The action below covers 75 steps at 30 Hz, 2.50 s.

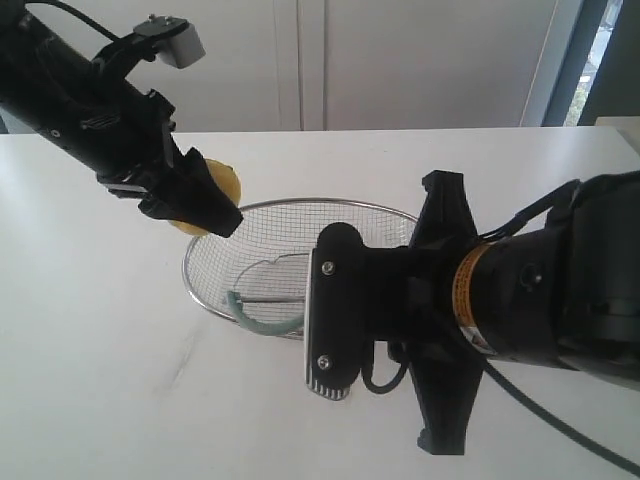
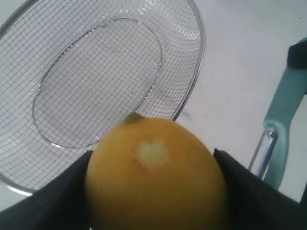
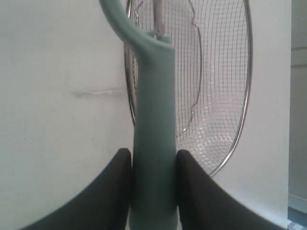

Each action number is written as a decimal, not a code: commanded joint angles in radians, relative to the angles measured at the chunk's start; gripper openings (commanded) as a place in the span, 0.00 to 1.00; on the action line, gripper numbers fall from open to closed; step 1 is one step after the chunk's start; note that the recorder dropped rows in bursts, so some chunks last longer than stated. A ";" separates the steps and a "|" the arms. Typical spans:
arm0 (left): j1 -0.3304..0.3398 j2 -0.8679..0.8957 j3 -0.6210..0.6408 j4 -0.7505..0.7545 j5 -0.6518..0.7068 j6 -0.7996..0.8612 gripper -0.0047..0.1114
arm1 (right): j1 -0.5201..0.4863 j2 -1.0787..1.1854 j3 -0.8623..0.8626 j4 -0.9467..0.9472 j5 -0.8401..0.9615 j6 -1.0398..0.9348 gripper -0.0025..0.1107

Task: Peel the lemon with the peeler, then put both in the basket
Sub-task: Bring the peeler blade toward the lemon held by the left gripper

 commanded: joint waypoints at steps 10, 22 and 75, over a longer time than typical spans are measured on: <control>0.005 -0.001 -0.004 -0.184 0.124 0.192 0.04 | 0.003 -0.006 0.002 0.000 -0.206 -0.025 0.02; 0.005 -0.001 -0.004 -0.195 0.117 0.192 0.04 | -0.001 -0.006 0.002 -0.028 -0.205 0.085 0.02; 0.005 -0.001 -0.004 -0.233 0.150 0.192 0.04 | -0.004 0.141 0.002 -0.142 -0.203 0.188 0.02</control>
